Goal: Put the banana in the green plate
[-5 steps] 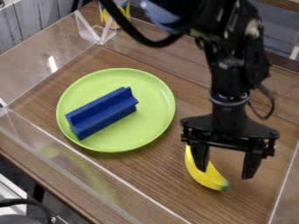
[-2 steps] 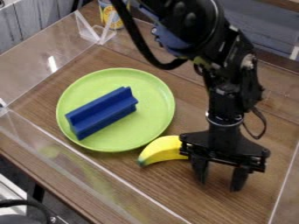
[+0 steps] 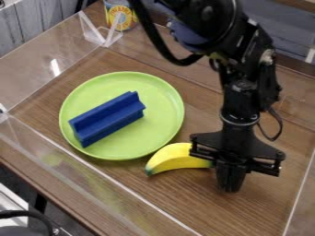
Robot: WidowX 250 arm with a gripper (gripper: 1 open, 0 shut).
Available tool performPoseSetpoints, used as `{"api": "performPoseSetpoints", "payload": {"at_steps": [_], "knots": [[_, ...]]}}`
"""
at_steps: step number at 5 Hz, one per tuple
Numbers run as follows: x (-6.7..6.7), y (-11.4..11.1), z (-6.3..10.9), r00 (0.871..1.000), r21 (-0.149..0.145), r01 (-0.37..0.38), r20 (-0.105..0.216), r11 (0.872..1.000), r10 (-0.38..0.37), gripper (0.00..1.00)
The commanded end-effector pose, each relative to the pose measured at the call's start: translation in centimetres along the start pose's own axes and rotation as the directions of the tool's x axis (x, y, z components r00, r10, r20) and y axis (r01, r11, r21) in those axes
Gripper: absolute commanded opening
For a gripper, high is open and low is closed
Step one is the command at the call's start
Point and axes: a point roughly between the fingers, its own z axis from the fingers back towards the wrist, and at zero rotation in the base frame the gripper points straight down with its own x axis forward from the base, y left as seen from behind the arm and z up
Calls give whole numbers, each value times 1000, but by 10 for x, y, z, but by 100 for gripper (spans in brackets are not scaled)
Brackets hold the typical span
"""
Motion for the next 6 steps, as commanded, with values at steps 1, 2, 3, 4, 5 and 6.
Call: {"api": "performPoseSetpoints", "payload": {"at_steps": [1,2,3,4,5,6], "knots": [[11,1,17,998,-15,40,40,999,-39,0],[15,3,26,997,-12,58,46,998,-57,0],[19,7,33,995,-13,87,48,996,-87,0],[12,19,42,980,-15,194,46,981,-193,0],[4,35,49,949,-10,313,48,950,-312,0],[-6,39,52,939,-5,338,62,941,-337,0]]}}
